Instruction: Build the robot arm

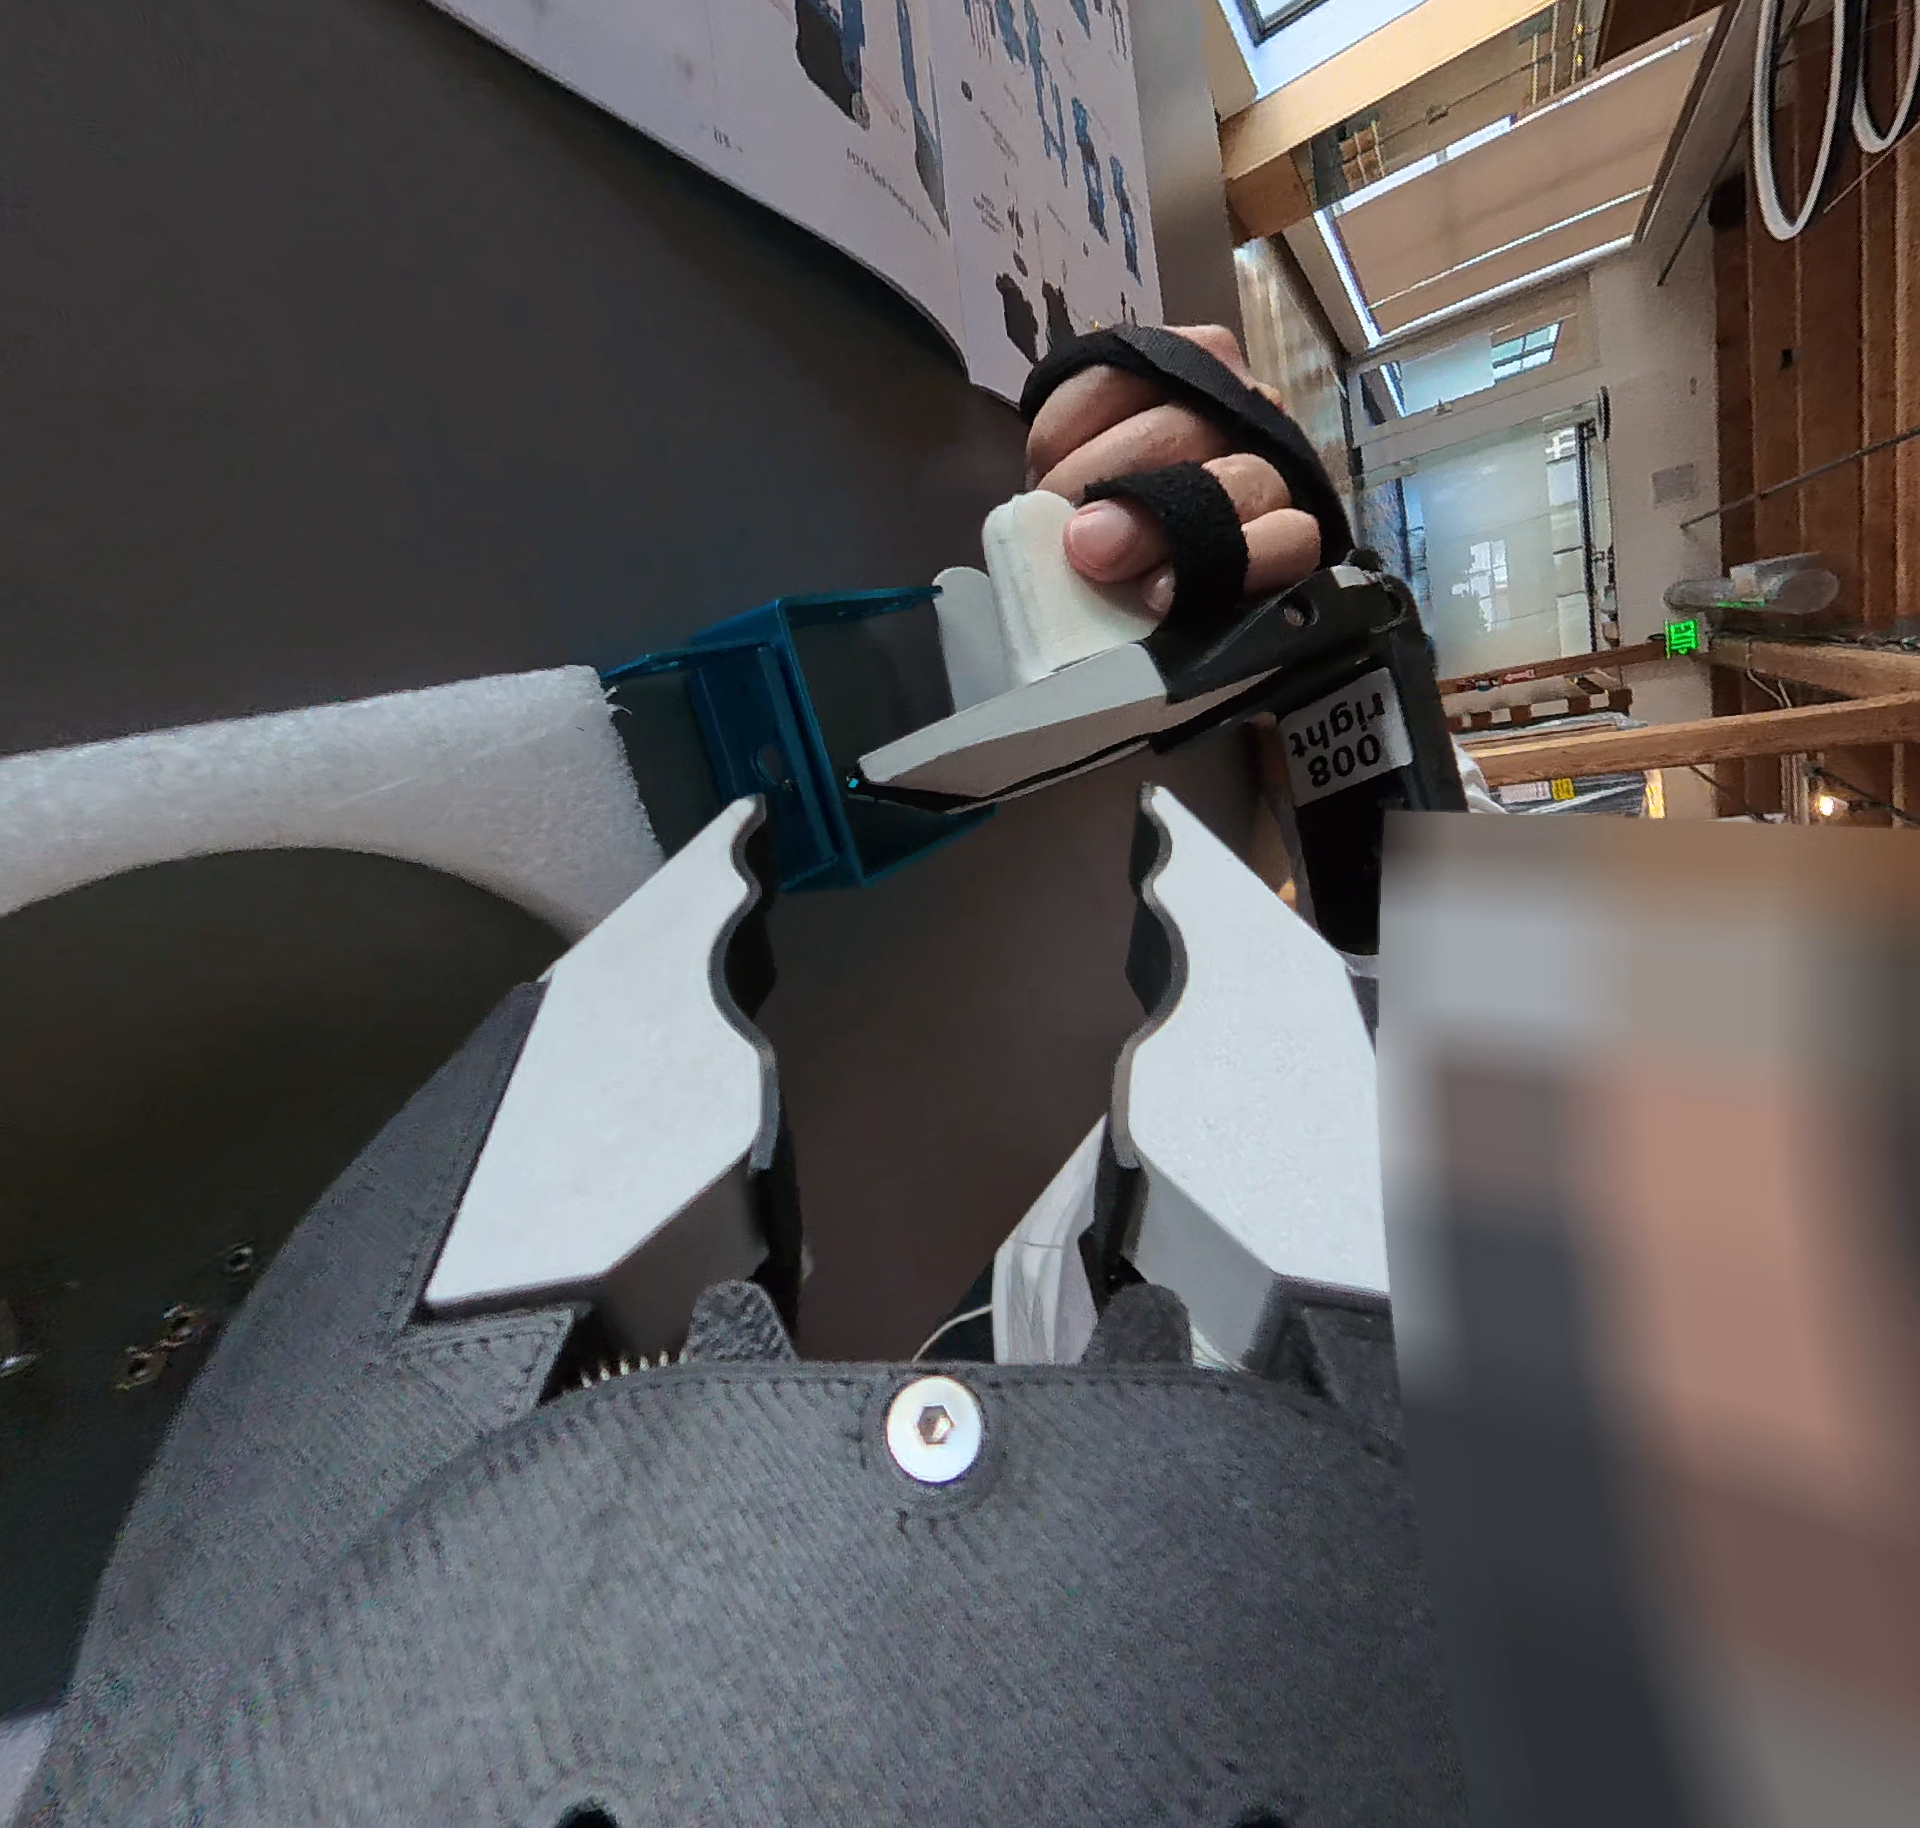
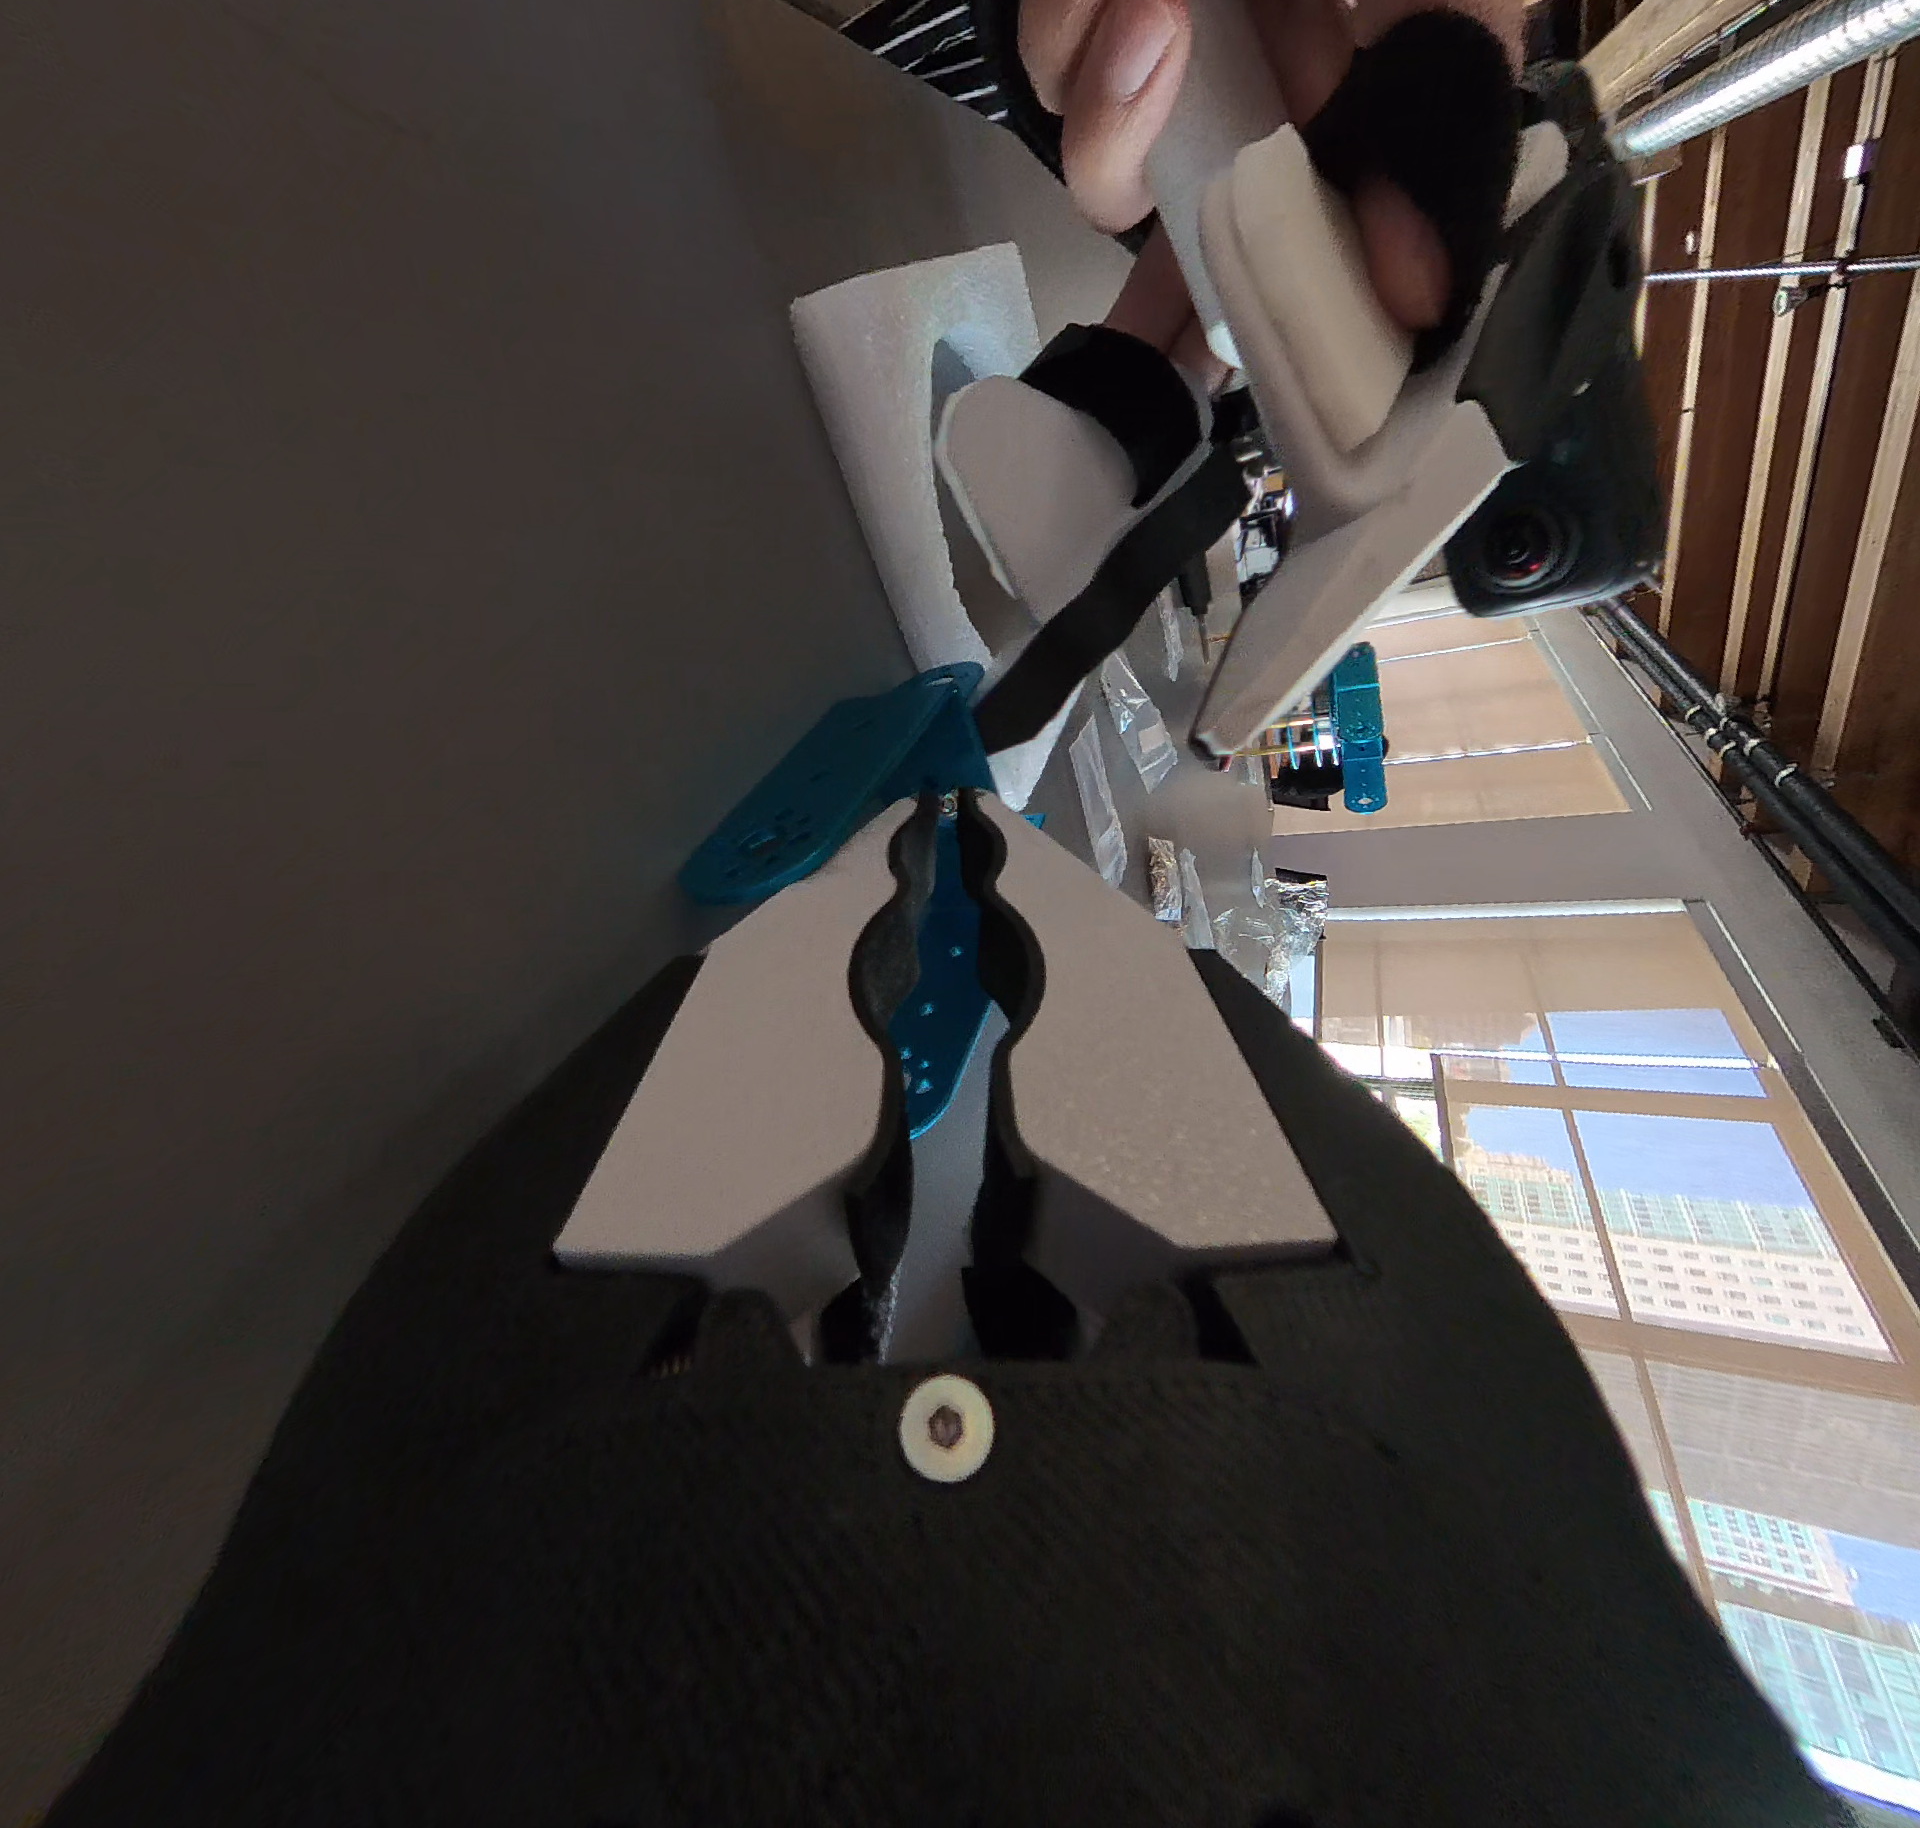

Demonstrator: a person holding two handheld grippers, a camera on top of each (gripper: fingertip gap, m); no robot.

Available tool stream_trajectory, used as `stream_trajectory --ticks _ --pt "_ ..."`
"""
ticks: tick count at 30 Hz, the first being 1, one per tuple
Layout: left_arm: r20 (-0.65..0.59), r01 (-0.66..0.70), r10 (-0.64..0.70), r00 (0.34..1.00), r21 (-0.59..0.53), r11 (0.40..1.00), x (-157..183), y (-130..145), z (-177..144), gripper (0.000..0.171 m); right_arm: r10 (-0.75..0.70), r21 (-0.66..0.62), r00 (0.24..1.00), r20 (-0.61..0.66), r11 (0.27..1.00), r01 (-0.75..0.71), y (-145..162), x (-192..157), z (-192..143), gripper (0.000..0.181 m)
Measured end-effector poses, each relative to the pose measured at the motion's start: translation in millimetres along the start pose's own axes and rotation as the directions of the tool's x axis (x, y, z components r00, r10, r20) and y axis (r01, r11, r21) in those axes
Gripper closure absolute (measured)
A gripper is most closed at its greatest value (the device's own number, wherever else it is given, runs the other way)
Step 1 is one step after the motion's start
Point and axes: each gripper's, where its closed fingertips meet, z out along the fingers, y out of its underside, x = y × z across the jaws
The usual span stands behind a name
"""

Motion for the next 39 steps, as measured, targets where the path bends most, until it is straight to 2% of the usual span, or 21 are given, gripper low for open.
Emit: stream_trajectory --ticks 14,28,39 --pt "-0.029 -0.004 0.004 1.000 -0.017 1.000 1.9 3.3 2.5 0.105 -0.047 0.000 0.999 0.003 0.999 0.047 0.5 -1.4 -0.2 0.180" --pt "-0.064 -0.017 0.011 0.998 -0.088 0.996 1.5 6.8 2.1 0.110 -0.255 -0.031 0.967 -0.025 0.967 0.254 2.2 -4.1 2.5 0.180" --pt "-0.069 -0.037 0.029 0.997 -0.121 0.992 -0.8 6.6 4.2 0.116 -0.276 0.003 0.961 0.000 0.961 0.276 0.4 -7.1 -0.3 0.180"
